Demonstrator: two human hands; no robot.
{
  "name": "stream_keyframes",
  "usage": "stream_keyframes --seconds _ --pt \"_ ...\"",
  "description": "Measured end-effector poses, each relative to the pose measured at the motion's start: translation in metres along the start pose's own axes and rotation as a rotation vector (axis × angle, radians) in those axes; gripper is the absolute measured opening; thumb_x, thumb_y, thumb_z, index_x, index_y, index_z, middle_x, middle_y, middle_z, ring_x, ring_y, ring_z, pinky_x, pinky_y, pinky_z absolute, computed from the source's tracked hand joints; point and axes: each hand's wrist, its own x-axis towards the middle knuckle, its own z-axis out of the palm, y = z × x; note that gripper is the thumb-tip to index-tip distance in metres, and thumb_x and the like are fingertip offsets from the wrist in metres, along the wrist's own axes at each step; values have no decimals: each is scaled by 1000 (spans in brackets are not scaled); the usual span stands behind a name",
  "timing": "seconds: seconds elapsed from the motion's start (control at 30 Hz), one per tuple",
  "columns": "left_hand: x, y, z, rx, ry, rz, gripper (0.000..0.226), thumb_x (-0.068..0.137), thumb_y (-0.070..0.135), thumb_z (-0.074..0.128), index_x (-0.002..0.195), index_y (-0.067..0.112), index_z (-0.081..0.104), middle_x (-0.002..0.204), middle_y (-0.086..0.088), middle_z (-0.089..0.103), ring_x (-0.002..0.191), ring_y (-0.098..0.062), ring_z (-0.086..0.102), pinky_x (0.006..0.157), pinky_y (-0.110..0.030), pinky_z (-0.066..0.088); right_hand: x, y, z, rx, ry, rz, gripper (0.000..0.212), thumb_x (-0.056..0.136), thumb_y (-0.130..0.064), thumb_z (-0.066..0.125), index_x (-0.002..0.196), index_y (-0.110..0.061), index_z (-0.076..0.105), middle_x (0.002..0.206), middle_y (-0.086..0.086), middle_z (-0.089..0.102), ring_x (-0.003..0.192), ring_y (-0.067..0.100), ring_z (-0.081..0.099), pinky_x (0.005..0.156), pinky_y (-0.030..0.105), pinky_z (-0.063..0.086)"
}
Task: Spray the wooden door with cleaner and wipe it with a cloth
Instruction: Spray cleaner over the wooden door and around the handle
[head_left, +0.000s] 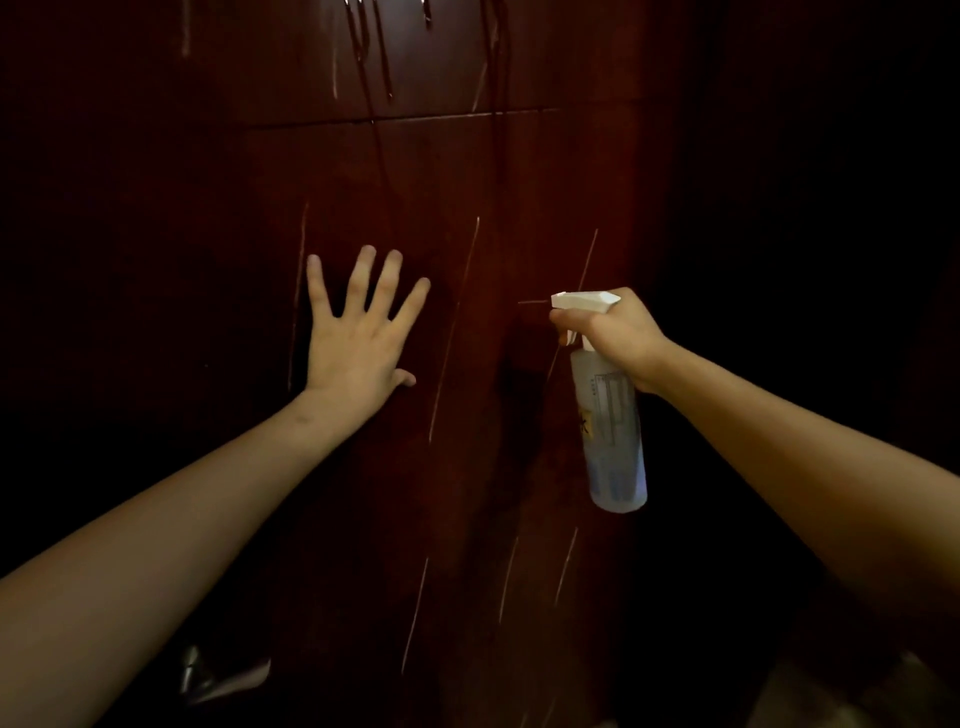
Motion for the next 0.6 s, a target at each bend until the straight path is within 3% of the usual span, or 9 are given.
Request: stream_keyframes --seconds 0.13,0.23,0.33,0.4,0.47,0.6 --pt "0 2 -1 17 16 -6 125 70 72 78 164 26 10 170 -16 6 159 -40 3 119 -75 7 11 29 2 -59 0 97 63 79 -43 84 123 -5 61 96 6 72 72 11 71 54 20 50" --pt "-8 0 3 -40 41 -8 118 72 66 80 164 26 17 170 -15 11 159 -38 6 121 -74 7 12 41 2 -85 -31 154 83 65 -49 87 130 -6 58 105 8 72 81 15 73 59 24 53" --pt "-29 -2 15 -71 32 -16 112 75 63 80 162 26 21 169 -16 15 158 -38 10 121 -74 8 9 51 7 -84 -73 153 116 36 -68 92 131 -10 58 113 6 71 98 22 73 68 30 55" --pt "-50 -4 24 -61 1 -19 111 76 63 79 163 27 20 168 -16 15 158 -38 10 121 -75 9 4 54 19 -103 -119 130 106 40 -69 91 124 -10 65 111 6 73 94 20 72 66 29 53" --pt "-75 -9 33 -53 -39 -34 112 77 62 79 163 26 17 168 -15 13 158 -38 10 120 -75 10 -10 49 40 -97 -177 107 76 58 -56 90 117 -12 69 107 6 74 90 17 72 66 27 52" --pt "-121 -22 50 -12 -90 -60 118 77 63 78 165 25 10 169 -15 8 158 -38 9 120 -75 11 -32 49 90 -90 -281 83 72 61 -54 85 117 -12 70 103 4 76 87 16 73 66 27 52"
